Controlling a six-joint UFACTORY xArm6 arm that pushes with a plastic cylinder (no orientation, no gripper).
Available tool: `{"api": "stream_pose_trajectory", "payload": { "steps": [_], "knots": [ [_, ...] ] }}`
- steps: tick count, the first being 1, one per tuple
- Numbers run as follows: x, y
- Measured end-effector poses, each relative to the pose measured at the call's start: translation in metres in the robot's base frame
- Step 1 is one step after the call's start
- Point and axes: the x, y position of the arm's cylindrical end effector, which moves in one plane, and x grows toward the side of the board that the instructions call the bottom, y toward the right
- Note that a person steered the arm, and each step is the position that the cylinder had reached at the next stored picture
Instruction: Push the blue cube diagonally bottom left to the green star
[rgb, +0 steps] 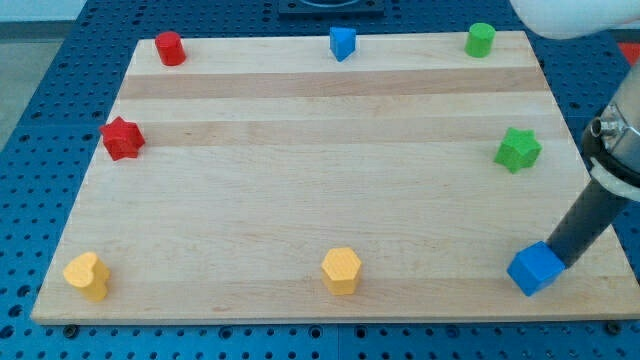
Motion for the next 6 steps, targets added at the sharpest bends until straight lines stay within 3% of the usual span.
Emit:
{"api": "stream_pose_trajectory", "payload": {
  "steps": [3,6],
  "knots": [
    [0.024,0.010],
    [0.022,-0.027]
  ]
}}
